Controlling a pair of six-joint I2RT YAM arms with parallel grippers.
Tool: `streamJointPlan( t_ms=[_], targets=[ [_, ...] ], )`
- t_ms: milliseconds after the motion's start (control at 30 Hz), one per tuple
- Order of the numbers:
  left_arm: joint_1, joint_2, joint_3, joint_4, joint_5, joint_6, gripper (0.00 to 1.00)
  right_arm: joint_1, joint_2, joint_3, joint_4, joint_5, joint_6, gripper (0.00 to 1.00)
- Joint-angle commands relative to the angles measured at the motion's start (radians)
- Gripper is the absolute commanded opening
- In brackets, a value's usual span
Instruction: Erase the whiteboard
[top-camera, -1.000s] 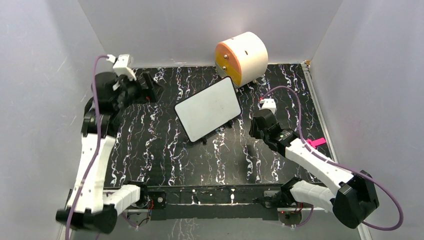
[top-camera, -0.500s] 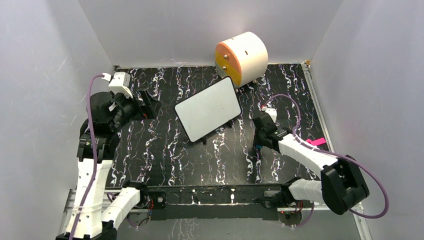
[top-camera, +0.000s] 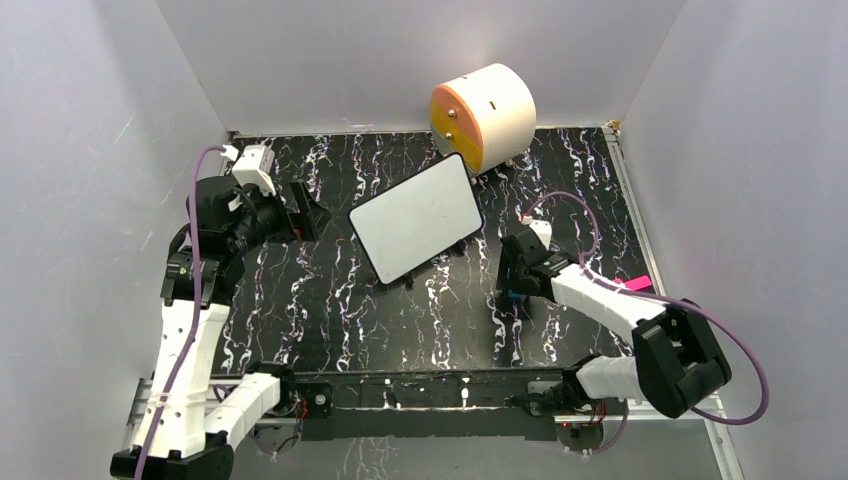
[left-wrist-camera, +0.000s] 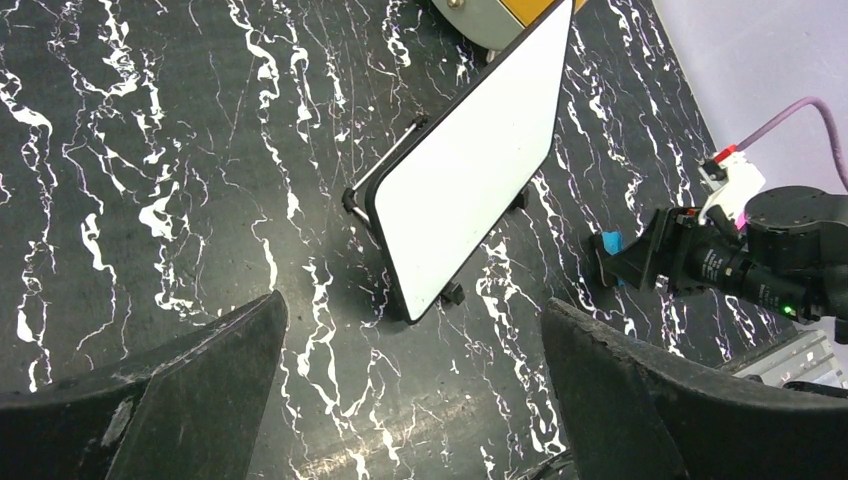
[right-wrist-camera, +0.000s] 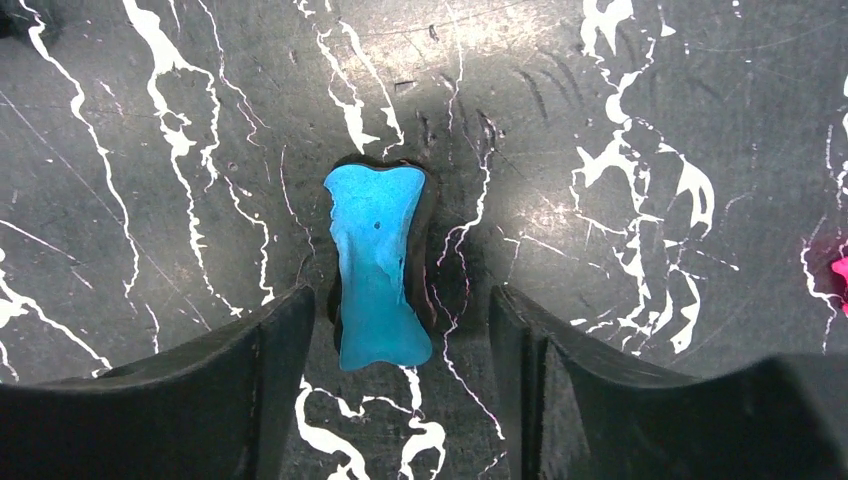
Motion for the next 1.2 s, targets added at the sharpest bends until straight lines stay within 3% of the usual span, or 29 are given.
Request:
streamJointPlan(
  t_ms=[0, 300, 533, 767, 967, 1167],
  targets=[
    [0.003, 0.005, 0.041, -0.030, 0.020, -0.004, 0.98, -0.005, -0.075, 0.051, -0.022, 0.048, 0.028, 0.64],
    [0.003, -0.013, 0.158, -0.082, -0.034, -0.054, 0.98, -0.005, -0.368, 0.177, -0.187, 0.178, 0.024, 0.65],
    [0.003, -0.046, 0.251, -0.090, -0.199, -0.035, 0.98, -0.005, -0.540, 0.398, -0.334, 0.335, -0.048, 0.65],
    [0.002, -0.103, 0.354, -0.121, -0.401, 0.020, 0.98, -0.006, -0.671, 0.570, -0.289, 0.382, -0.176, 0.65],
    [0.003, -0.097, 0.400, -0.124, -0.287, 0.056, 0.98, -0.005, -0.686, 0.633, -0.274, 0.389, -0.211, 0.66],
    [0.003, -0.089, 0.413, -0.122, -0.284, 0.049, 0.98, -0.005, -0.693, 0.627, -0.262, 0.385, -0.210, 0.66]
  ],
)
